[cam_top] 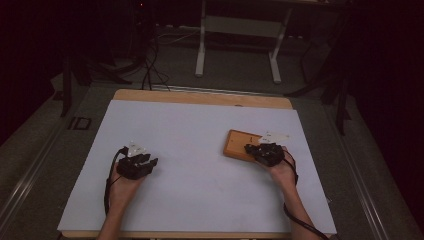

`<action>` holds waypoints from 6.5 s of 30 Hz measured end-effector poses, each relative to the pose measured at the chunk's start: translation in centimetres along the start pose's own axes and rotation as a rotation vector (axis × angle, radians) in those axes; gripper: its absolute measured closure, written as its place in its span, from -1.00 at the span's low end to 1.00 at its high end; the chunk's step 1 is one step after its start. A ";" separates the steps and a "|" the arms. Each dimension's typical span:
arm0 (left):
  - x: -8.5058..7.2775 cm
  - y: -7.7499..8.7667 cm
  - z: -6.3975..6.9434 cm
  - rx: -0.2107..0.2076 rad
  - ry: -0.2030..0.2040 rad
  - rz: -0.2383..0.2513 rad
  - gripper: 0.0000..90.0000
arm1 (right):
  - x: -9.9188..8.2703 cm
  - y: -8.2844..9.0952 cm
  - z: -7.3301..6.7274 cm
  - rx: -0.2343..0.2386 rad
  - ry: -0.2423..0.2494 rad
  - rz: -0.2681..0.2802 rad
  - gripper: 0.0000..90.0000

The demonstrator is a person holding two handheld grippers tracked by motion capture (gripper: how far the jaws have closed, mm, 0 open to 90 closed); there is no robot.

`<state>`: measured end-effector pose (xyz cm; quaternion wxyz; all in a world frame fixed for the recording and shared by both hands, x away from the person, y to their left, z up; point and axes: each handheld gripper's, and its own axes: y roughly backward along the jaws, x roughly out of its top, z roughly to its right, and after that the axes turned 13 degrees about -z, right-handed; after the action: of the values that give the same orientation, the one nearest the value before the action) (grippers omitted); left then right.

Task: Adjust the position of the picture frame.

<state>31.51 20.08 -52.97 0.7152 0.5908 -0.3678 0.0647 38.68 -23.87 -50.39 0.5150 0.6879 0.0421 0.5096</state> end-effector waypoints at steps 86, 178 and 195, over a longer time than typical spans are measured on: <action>1.1 -2.2 6.9 -0.266 -0.307 -0.105 1.00 | 0.6 -1.7 -10.0 0.288 0.221 0.004 0.87; -1.8 0.9 6.3 -0.270 -0.231 -0.112 1.00 | -2.4 -1.9 -6.9 0.150 -0.055 -0.146 0.75; -1.2 0.2 7.0 -0.269 -0.225 -0.073 1.00 | -2.5 -2.0 -6.2 0.120 -0.092 -0.134 0.70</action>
<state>27.43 14.31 -53.29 0.7441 0.5063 -0.4289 -0.0777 33.83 -20.29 -53.81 0.5071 0.7360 0.0945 0.4385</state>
